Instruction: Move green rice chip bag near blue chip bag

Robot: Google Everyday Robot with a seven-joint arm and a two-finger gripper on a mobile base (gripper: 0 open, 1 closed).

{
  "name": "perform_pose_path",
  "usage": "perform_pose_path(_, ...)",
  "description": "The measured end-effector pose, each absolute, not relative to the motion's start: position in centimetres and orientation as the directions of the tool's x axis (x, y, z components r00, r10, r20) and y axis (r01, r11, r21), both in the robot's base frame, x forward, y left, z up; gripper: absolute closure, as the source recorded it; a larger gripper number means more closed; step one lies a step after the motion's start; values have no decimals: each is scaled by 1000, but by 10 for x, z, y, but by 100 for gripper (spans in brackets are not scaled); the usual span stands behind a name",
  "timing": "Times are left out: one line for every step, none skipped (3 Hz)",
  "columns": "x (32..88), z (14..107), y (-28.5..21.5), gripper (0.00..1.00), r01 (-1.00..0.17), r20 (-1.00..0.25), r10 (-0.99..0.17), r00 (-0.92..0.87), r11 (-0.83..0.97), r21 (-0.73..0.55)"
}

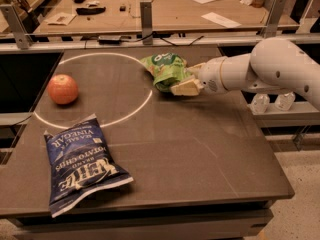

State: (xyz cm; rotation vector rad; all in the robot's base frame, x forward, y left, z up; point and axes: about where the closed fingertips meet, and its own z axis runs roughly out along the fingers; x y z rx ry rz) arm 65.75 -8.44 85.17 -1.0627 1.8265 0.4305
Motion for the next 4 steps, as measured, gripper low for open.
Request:
perform_pose_path(649,869,-88,100,-876,-928,-351,-124,478,-63)
perform_pose_path(627,893,-93,100,-933,-974,-209,-92,360,11)
perform_pose_path(590,907,-91,100,-967,-981,-179,-82,250,35)
perform_pose_path(554,912,-79,100,-987,-962,-267,-60,159,18)
